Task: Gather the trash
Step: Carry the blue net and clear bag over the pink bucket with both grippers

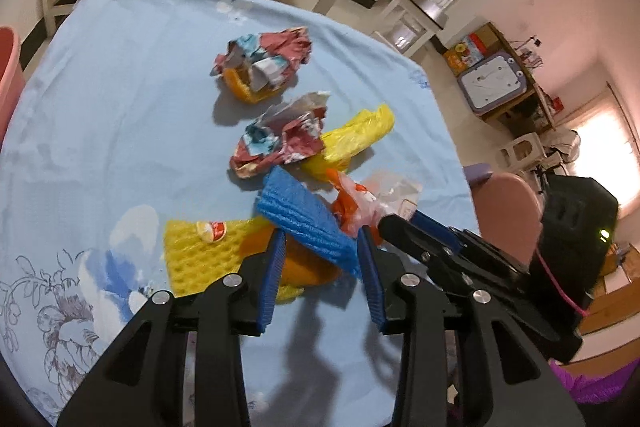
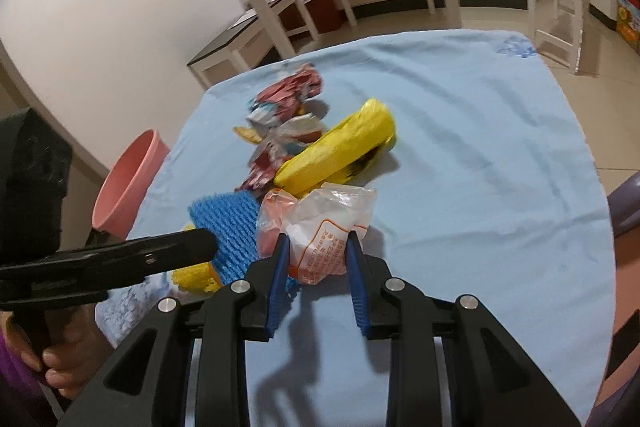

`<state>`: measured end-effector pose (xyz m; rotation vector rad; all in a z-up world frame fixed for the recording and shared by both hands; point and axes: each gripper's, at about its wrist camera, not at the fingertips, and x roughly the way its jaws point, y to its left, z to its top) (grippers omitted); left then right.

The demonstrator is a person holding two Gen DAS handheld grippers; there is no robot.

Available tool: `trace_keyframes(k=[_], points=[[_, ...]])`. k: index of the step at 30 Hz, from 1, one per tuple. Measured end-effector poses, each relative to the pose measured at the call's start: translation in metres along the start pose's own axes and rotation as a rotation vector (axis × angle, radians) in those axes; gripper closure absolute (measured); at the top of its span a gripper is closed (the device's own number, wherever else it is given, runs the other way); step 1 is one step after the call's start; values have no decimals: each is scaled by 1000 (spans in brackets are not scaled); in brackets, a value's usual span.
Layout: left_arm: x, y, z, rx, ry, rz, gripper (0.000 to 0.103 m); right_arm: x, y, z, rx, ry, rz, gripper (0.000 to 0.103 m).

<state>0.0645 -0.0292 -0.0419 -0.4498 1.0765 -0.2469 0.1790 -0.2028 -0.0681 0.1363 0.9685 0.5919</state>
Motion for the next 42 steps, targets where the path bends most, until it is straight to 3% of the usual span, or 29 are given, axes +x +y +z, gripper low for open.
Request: trace_keyframes(k=[7, 11, 16, 18, 27, 42], points=[[2, 13, 2, -55, -38, 48, 66, 0, 5, -1, -7, 2, 0, 76], [-1, 12, 3, -35, -64, 62, 66, 0, 6, -2, -11, 0, -9, 76], [-9, -1, 1, 49, -104, 85, 93, -2, 6, -1, -9, -5, -26, 76], [-12, -2, 1, 59, -115, 84, 96, -3, 7, -1, -9, -9, -32, 76], [-41, 2, 4, 84, -205, 64, 97, -21, 23, 8, -29, -77, -58, 76], [-129, 55, -1, 57, -438, 234, 97, 2, 104, 37, -166, -101, 5, 76]])
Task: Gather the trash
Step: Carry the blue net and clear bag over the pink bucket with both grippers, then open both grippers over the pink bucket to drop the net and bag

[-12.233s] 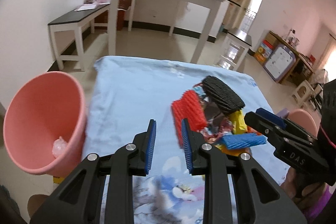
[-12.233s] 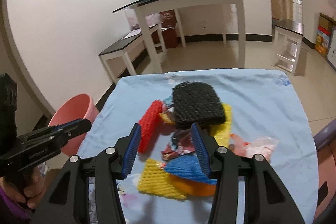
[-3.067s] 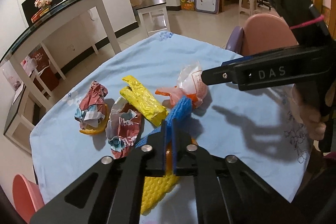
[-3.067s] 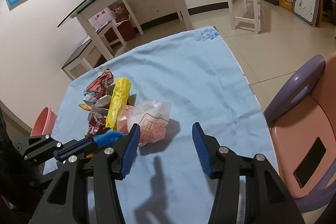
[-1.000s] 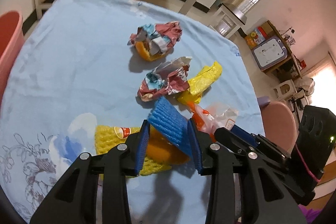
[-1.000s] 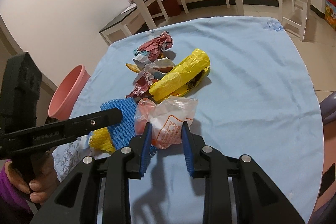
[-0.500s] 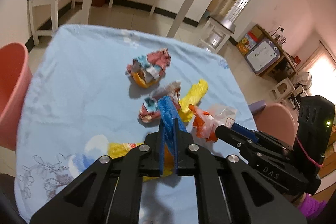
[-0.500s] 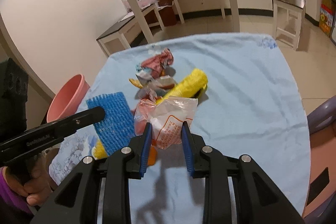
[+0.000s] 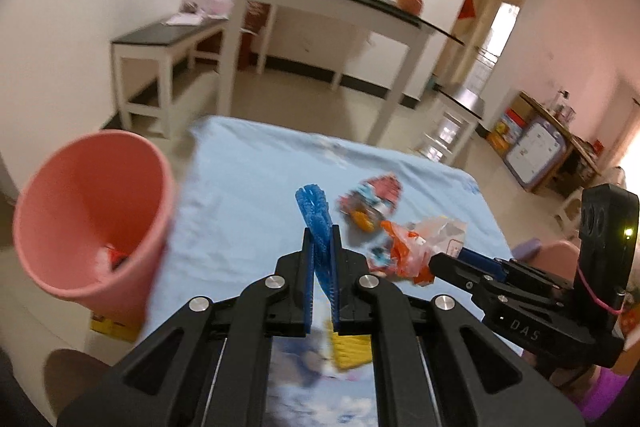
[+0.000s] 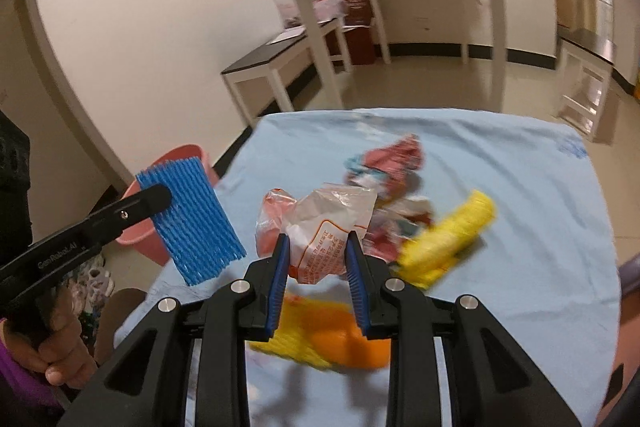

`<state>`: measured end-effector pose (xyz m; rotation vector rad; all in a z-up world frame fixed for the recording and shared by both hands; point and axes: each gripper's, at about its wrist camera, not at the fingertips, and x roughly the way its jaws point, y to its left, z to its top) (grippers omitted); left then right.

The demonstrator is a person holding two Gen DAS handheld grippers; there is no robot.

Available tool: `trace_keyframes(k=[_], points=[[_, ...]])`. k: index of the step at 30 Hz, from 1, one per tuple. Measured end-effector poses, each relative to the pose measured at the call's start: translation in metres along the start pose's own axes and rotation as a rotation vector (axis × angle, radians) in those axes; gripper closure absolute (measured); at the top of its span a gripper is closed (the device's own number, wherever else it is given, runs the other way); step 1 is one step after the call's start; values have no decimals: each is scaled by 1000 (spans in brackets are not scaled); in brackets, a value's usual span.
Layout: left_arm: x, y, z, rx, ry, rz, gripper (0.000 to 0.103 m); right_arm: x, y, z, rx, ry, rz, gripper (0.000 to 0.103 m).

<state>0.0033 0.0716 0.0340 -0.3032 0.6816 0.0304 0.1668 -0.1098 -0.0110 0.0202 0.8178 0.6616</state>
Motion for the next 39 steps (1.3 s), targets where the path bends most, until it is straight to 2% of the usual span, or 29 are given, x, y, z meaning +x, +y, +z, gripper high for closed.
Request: trace_keyframes(k=[9, 18, 27, 39], points=[[-28, 48, 9, -49, -85, 122, 97, 38, 66, 24, -97, 11, 77, 76], [-48, 101, 9, -128, -134, 236, 97, 73, 125, 42, -177, 35, 146, 75], [-52, 146, 0, -194, -130, 320, 97, 109, 184, 41, -285, 71, 177, 75], [-36, 183, -8, -242, -98, 367, 97, 153, 218, 28, -347, 133, 164, 75]])
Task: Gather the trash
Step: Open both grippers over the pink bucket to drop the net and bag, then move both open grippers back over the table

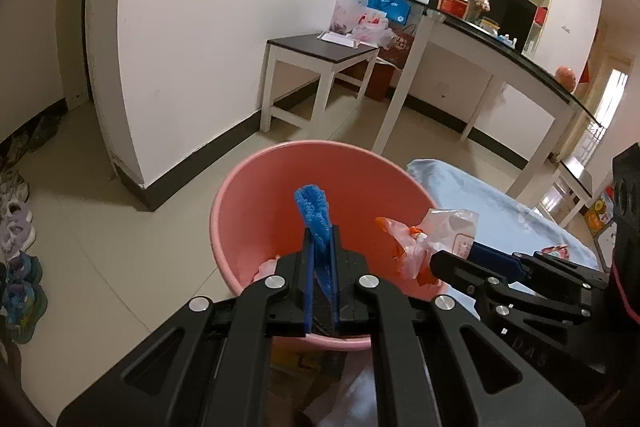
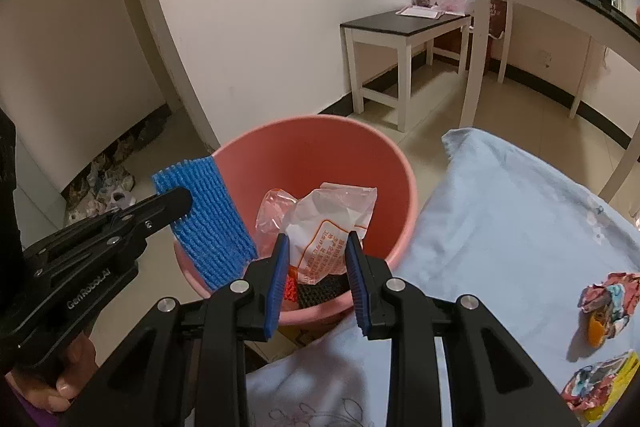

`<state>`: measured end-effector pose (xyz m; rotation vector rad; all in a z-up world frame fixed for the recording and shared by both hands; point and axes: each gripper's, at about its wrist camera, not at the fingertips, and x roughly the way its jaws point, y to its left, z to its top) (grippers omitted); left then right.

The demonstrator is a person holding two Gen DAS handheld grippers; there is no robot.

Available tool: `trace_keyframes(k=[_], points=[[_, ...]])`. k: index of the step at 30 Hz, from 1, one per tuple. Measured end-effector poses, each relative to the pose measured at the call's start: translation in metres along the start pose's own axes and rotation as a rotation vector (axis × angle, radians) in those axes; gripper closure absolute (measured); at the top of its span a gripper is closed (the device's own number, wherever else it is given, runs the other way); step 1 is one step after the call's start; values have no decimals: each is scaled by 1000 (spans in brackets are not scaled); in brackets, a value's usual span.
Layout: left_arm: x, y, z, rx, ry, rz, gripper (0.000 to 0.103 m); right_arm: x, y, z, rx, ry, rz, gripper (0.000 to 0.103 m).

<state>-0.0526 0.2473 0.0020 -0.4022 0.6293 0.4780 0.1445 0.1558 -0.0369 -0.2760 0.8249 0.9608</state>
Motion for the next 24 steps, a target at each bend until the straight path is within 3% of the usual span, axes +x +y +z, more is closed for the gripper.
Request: trace_keyframes(k=[20, 24], points=[[19, 17, -4, -22, 55, -5, 96, 34, 3, 4, 9, 59, -6, 72], [21, 19, -3, -35, 74, -14, 91, 34, 2, 4, 12, 58, -7, 65]])
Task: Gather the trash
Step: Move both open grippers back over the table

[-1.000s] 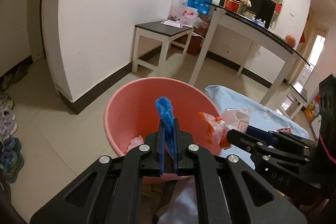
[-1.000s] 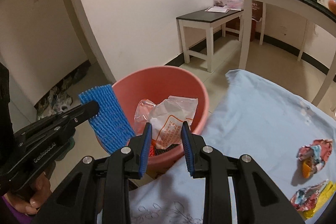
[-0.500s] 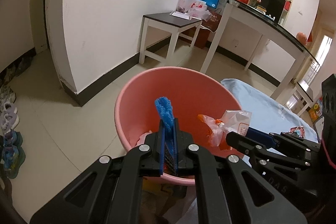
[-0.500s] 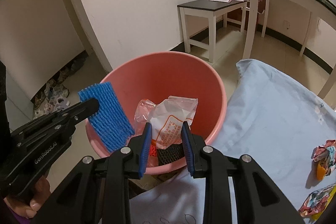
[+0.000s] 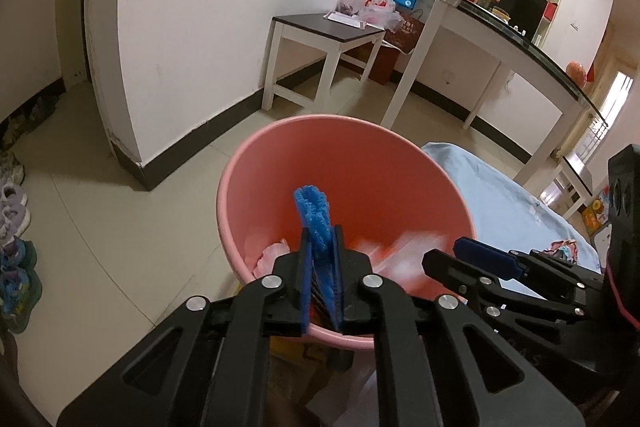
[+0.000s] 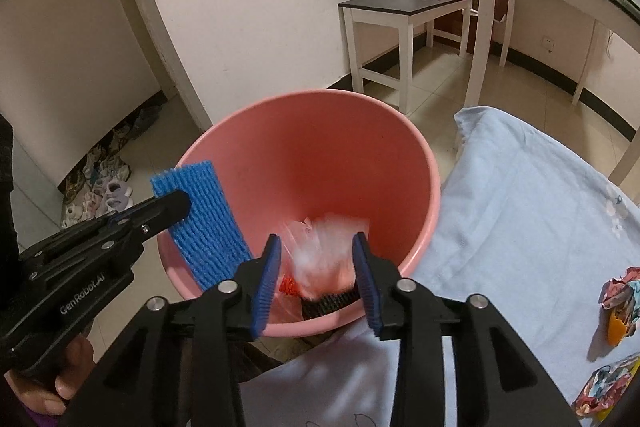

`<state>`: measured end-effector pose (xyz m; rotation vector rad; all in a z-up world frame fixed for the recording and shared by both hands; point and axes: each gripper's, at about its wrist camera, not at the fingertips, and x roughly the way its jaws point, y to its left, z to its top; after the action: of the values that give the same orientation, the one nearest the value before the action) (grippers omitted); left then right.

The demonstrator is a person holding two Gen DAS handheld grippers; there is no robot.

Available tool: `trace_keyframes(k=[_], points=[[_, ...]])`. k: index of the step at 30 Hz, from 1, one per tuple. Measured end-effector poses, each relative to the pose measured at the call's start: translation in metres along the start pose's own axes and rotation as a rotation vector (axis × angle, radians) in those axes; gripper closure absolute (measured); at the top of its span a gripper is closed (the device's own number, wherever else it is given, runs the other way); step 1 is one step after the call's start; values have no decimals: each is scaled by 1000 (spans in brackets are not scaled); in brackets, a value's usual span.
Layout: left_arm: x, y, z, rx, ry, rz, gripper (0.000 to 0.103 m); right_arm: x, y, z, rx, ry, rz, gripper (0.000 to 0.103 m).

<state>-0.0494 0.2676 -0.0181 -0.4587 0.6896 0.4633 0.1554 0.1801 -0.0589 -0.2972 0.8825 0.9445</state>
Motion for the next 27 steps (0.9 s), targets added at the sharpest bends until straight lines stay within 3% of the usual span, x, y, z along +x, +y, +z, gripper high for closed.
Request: trace_keyframes(k=[4, 27], points=[[-4, 0, -1, -9, -4, -3, 85, -4, 0, -1, 4, -5, 1, 65], [-41, -52, -13, 74, -31, -96, 84, -77, -32, -38, 79, -76, -22, 63]])
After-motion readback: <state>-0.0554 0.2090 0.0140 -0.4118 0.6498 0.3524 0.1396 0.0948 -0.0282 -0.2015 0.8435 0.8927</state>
